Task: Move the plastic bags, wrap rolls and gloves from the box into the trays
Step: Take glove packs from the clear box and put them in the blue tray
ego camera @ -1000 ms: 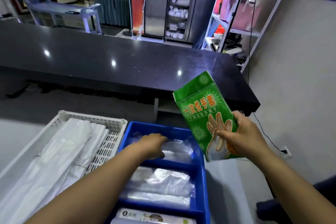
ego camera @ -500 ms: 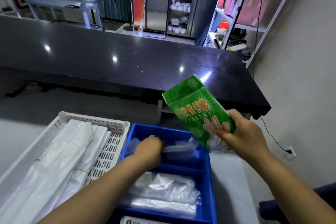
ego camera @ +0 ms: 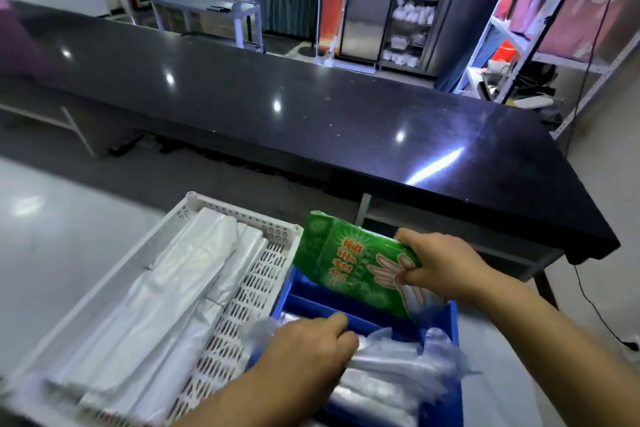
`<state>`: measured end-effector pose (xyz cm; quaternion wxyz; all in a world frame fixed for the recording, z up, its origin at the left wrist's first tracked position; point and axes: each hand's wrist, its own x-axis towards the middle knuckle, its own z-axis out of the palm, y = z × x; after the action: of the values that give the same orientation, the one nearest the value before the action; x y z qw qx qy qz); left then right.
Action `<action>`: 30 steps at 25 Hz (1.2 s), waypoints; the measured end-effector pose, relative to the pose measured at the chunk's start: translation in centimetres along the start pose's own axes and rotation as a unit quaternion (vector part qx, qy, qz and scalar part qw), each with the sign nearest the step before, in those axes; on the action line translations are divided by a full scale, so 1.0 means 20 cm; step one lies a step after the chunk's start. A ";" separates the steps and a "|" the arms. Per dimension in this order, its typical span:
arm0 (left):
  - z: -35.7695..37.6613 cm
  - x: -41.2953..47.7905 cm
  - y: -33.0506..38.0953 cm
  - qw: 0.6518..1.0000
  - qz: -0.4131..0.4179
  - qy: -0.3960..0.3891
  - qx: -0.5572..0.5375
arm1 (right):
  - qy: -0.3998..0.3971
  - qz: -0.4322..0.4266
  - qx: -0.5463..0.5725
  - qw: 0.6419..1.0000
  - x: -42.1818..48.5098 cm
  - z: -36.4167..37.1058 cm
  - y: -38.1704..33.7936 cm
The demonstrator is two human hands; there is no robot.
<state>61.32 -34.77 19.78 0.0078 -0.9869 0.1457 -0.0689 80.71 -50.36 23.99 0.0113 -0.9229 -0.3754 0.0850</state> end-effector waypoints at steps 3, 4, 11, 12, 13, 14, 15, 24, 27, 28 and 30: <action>-0.02 -0.04 0.04 1.000 -0.016 0.024 -0.001 | -0.058 -0.011 -0.004 0.998 0.09 0.05 -0.01; -0.01 -0.05 0.04 0.999 -0.017 0.034 -0.003 | -0.069 -0.019 -0.014 0.997 0.11 0.07 -0.01; -0.01 -0.09 0.07 0.999 -0.032 0.011 0.017 | 0.029 -0.026 -0.107 0.993 0.15 0.21 0.03; -0.01 -0.10 0.07 0.999 -0.035 0.007 0.018 | 0.066 -0.043 -0.110 0.991 0.15 0.22 0.03; 0.00 -0.10 0.07 0.999 -0.036 0.005 0.016 | 0.098 -0.058 -0.100 0.988 0.14 0.24 0.03; 0.01 -0.11 0.07 0.999 -0.035 0.003 0.010 | 0.122 -0.068 -0.094 0.986 0.14 0.26 0.02; 0.02 -0.11 0.07 0.999 -0.036 0.000 0.005 | 0.138 -0.072 -0.098 0.983 0.14 0.27 0.02; 0.01 0.02 0.00 0.994 -0.083 -0.017 -0.071 | 0.126 -0.066 0.287 0.947 -0.08 0.10 -0.03; 0.00 0.20 -0.07 0.991 -0.112 0.007 -0.072 | 0.025 -0.109 0.344 0.932 -0.24 0.01 -0.06; -0.01 0.26 -0.08 0.992 -0.107 0.028 -0.061 | 0.038 -0.107 0.265 0.958 -0.28 0.03 -0.06; -0.03 0.37 -0.08 0.993 -0.083 0.068 -0.048 | 0.179 -0.108 0.049 0.977 -0.29 0.08 -0.07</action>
<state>68.70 -35.42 21.52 -0.0558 -0.9878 0.0667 -0.1292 75.29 -53.44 23.36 0.1331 -0.8754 -0.4601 -0.0651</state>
